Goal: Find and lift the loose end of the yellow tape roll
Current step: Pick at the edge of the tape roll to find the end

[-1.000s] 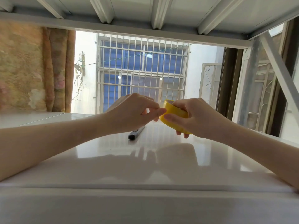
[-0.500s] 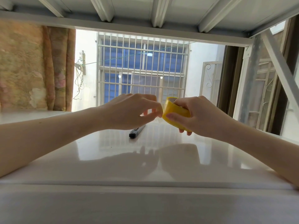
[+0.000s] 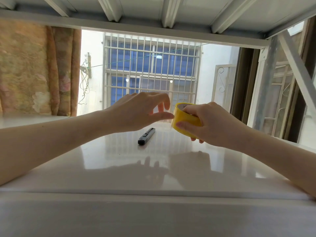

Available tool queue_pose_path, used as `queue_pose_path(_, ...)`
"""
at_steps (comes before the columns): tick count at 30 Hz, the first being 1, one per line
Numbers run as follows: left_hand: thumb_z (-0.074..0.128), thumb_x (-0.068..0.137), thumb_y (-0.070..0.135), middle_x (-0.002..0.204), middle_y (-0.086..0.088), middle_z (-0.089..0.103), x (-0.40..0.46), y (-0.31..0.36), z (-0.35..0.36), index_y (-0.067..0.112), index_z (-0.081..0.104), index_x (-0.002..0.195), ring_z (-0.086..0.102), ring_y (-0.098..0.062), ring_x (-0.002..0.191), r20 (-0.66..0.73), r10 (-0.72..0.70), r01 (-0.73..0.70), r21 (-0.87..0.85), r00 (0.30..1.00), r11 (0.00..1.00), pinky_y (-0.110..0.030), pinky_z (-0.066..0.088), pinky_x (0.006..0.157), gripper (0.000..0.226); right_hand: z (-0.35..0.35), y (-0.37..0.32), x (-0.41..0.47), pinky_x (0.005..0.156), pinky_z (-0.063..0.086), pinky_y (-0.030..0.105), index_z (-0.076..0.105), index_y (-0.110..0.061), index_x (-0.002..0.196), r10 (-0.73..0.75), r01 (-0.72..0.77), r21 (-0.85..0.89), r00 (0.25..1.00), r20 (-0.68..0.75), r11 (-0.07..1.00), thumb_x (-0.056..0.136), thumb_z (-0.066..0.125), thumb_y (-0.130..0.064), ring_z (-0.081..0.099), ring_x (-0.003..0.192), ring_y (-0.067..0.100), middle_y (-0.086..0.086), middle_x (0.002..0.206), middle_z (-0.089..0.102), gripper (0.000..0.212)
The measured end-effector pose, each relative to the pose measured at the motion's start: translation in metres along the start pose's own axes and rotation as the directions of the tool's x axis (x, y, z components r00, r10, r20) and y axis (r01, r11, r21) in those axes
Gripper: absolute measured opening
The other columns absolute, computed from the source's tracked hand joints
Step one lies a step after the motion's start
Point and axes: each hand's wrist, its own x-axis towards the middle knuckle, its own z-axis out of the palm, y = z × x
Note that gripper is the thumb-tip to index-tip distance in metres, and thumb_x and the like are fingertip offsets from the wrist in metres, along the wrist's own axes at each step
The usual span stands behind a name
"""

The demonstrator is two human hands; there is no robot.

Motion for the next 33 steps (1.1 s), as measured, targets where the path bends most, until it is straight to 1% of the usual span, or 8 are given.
queue_pose_path(9, 0.039, 0.071, 0.069, 0.086, 0.023, 0.048, -0.0004, 0.0007, 0.0014, 0.028, 0.05, 0.101, 0.06, -0.006, 0.07, -0.034, 0.058, -0.058, -0.002, 0.998, 0.998, -0.026, 0.054, 0.061, 0.052, 0.0024, -0.0019, 0.0001, 0.057, 0.047, 0.013, 0.056, -0.019, 0.116, -0.044, 0.045, -0.06, 0.999, 0.013, 0.997, 0.083, 0.057, -0.038, 0.067, 0.061, 0.016, -0.001, 0.09, 0.066, 0.038)
queue_pose_path(12, 0.038, 0.074, 0.065, 0.088, 0.019, 0.057, -0.0014, 0.002, 0.0025, 0.027, 0.055, 0.1, 0.06, -0.007, 0.07, -0.011, 0.082, -0.082, 0.004, 0.997, 0.997, -0.032, 0.057, 0.065, 0.049, 0.0021, -0.0022, 0.0004, 0.053, 0.048, 0.011, 0.059, -0.019, 0.111, -0.048, 0.049, -0.042, 0.999, 0.011, 0.998, 0.084, 0.056, -0.036, 0.066, 0.057, 0.014, -0.003, 0.084, 0.066, 0.032)
queue_pose_path(15, 0.044, 0.082, 0.056, 0.091, 0.013, 0.064, -0.0014, 0.003, 0.0037, 0.026, 0.059, 0.097, 0.061, -0.008, 0.072, -0.007, 0.078, -0.078, -0.022, 0.997, 0.997, -0.034, 0.056, 0.067, 0.036, 0.0022, -0.002, 0.0005, 0.061, 0.046, 0.007, 0.061, -0.018, 0.103, -0.05, 0.05, -0.023, 0.999, 0.005, 0.998, 0.085, 0.056, -0.034, 0.065, 0.054, 0.014, -0.003, 0.079, 0.066, 0.025)
queue_pose_path(18, 0.047, 0.089, 0.044, 0.088, 0.013, 0.062, -0.0011, 0.0027, 0.0036, 0.027, 0.062, 0.091, 0.059, -0.007, 0.07, -0.031, 0.095, -0.096, -0.038, 0.995, 0.995, -0.033, 0.054, 0.064, 0.023, 0.0019, -0.0017, 0.0002, 0.057, 0.047, 0.007, 0.06, -0.019, 0.102, -0.035, 0.035, 0.002, 0.999, 0.01, 0.999, 0.085, 0.056, -0.034, 0.066, 0.054, 0.013, -0.003, 0.078, 0.067, 0.023)
queue_pose_path(21, 0.046, 0.092, 0.039, 0.089, 0.014, 0.06, -0.0007, 0.0021, 0.0045, 0.027, 0.06, 0.09, 0.058, -0.003, 0.07, -0.016, 0.102, -0.103, -0.059, 0.995, 0.993, -0.028, 0.053, 0.061, 0.018, 0.0011, -0.0009, 0.0006, 0.053, 0.051, 0.01, 0.061, -0.019, 0.101, -0.031, 0.03, 0.047, 0.999, 0.011, 0.998, 0.084, 0.057, -0.033, 0.067, 0.054, 0.015, 0.001, 0.077, 0.069, 0.023)
queue_pose_path(24, 0.048, 0.092, 0.034, 0.088, 0.016, 0.056, 0.001, -0.0013, 0.0055, 0.022, 0.06, 0.087, 0.057, 0.005, 0.073, 0.042, 0.098, -0.09, -0.147, 0.994, 0.985, -0.01, 0.042, 0.057, 0.018, 0.0024, 0.0003, 0.0012, 0.052, 0.057, 0.024, 0.061, -0.022, 0.096, 0.001, -0.003, 0.076, 1.0, 0.031, 0.997, 0.085, 0.055, -0.033, 0.067, 0.052, 0.018, 0.003, 0.074, 0.07, 0.016)
queue_pose_path(27, 0.053, 0.091, 0.024, 0.088, 0.013, 0.056, 0.0022, -0.0022, 0.0045, 0.013, 0.063, 0.085, 0.056, 0.005, 0.075, 0.119, 0.086, -0.05, -0.277, 0.989, 0.96, -0.001, 0.038, 0.06, 0.017, 0.0043, 0.0005, 0.0018, 0.052, 0.058, 0.029, 0.061, -0.022, 0.087, 0.026, -0.03, 0.076, 0.999, 0.046, 0.997, 0.087, 0.055, -0.032, 0.067, 0.049, 0.018, 0.004, 0.069, 0.07, 0.012)
queue_pose_path(33, 0.056, 0.089, 0.017, 0.098, 0.003, 0.061, 0.0032, 0.0013, -0.0017, 0.013, 0.062, 0.077, 0.057, -0.003, 0.082, 0.212, 0.043, 0.047, -0.401, 0.976, 0.915, 0.0, 0.038, 0.062, 0.014, 0.0045, -0.0013, 0.0029, 0.052, 0.058, 0.027, 0.063, -0.014, 0.086, 0.066, -0.067, 0.022, 0.997, 0.036, 0.998, 0.085, 0.055, -0.035, 0.065, 0.044, 0.015, 0.003, 0.063, 0.069, 0.023)
